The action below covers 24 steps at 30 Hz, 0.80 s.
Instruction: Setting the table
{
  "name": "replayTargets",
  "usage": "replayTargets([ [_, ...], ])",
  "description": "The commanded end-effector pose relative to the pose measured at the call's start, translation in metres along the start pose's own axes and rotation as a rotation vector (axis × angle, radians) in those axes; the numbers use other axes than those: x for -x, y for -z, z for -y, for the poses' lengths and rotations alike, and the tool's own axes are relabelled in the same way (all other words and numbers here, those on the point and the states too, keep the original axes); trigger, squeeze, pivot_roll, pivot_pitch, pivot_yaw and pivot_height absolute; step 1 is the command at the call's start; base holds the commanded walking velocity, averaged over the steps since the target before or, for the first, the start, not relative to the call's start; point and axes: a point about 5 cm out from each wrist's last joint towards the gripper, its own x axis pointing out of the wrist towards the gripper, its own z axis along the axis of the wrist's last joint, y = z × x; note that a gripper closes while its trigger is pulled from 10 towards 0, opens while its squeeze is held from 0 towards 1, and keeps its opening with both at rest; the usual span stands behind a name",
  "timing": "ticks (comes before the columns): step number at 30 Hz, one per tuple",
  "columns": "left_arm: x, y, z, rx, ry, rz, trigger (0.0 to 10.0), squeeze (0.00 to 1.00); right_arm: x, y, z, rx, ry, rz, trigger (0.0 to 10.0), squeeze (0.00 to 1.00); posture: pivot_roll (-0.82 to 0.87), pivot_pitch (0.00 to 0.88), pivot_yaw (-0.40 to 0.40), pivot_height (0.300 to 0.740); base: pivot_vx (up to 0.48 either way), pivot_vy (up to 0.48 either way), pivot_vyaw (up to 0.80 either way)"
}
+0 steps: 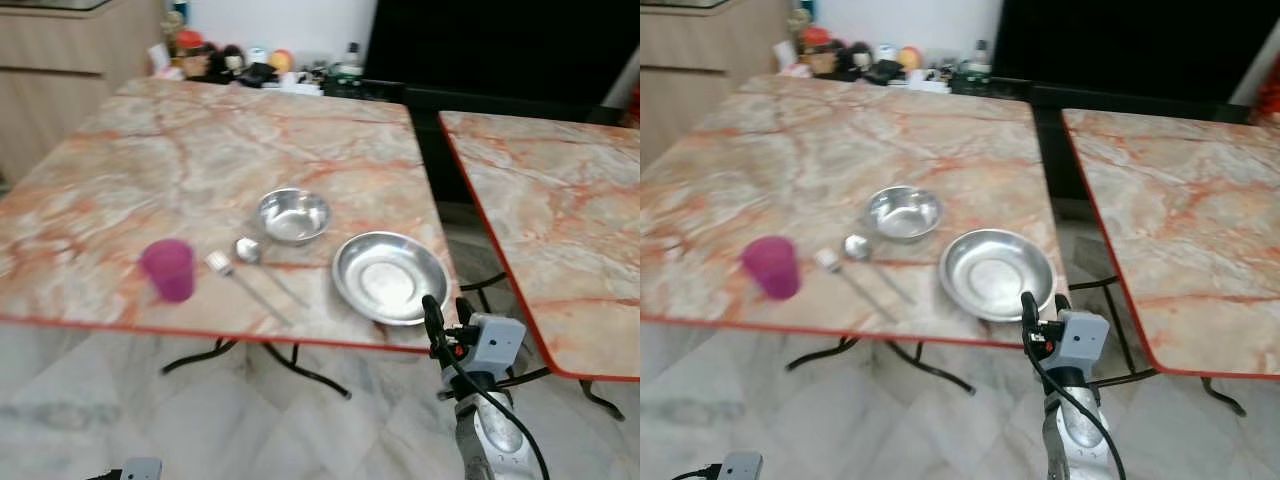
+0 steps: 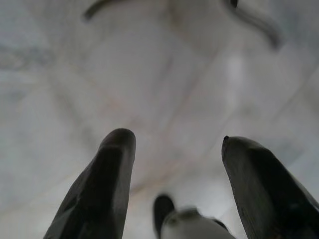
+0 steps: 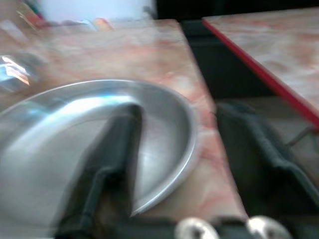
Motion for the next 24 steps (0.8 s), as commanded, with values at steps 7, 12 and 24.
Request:
replayTargets([
  [7, 0.01, 0.022, -0.016, 0.002, -0.058, -0.062, 10.0, 0.0, -0.006, -0.009, -0.022, -0.049, -0.056, 0.04, 10.0, 0.0, 0.08, 0.115, -0.081, 0.74, 0.0, 0.0, 0.0],
  [12, 0.01, 0.024, -0.015, 0.001, -0.057, -0.066, 10.0, 0.0, 0.001, -0.012, -0.017, -0.064, -0.019, 0.055, 10.0, 0.0, 0.08, 0.119, -0.082, 0.74, 0.0, 0.0, 0.0],
  [24, 0.011, 0.025, -0.016, -0.006, -0.063, -0.069, 10.0, 0.0, 0.027, -0.033, -0.003, -0.061, 0.106, 0.094, 10.0, 0.0, 0.07, 0.122, -0.086, 0.74, 0.0, 0.0, 0.0],
])
